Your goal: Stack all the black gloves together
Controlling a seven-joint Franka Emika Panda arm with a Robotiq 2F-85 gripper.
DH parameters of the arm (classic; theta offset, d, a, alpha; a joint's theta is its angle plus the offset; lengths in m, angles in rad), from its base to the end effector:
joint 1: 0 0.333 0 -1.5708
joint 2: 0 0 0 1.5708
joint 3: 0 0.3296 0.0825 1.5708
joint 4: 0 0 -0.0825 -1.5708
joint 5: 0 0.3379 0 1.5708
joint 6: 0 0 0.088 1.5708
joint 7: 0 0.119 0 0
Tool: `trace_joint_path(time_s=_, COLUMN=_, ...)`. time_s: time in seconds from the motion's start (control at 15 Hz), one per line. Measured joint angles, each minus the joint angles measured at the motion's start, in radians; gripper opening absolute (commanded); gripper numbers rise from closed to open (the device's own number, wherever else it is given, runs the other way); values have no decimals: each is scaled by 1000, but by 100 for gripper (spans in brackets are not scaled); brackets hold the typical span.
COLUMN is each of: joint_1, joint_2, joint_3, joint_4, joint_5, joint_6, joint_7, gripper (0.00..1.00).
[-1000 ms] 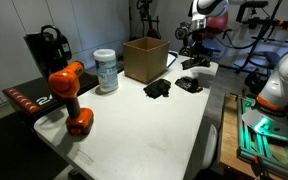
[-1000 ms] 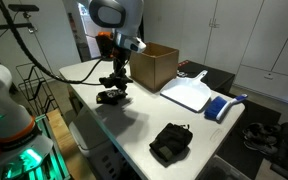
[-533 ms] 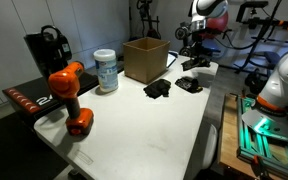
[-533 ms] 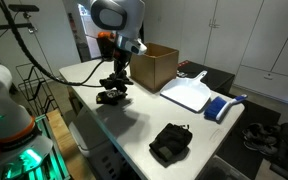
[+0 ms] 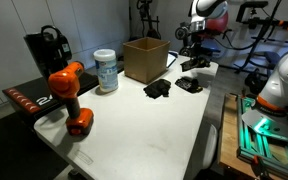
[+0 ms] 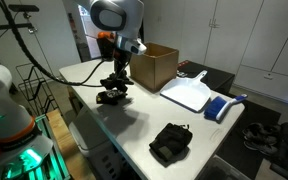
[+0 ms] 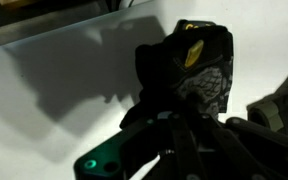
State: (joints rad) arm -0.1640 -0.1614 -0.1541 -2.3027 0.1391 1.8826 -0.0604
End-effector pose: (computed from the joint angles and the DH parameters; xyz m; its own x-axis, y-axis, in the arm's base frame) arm 0.3952 -0.1190 0.4212 0.9268 -0.2784 -0.2521 -0.3229 -0.9334 -0.1565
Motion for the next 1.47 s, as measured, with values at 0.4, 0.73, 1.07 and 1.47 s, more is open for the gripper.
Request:
trace_joint_path(time_s=0.4, joint_1=33, joint_2=-2, joint_3=35, joint_4=-126, joint_5=24, joint_6=168, joint_7=60, gripper=2)
trace_joint_path(time_s=0.73, joint_1=74, joint_2=-23, joint_3=67, joint_4=-226, joint_5=65, joint_6=296, joint_7=63, gripper=3)
trace_joint_path(time_s=1.07, joint_1=94, joint_2=-24, joint_3=85, joint_4=-287, joint_5=93, joint_6=378, joint_7=112, gripper=54)
trace_joint_path(time_s=1.47, joint_1=116, joint_2=-73, joint_3=106, joint_4=-306, joint_5=93, joint_6=543, joint_7=112, gripper=99)
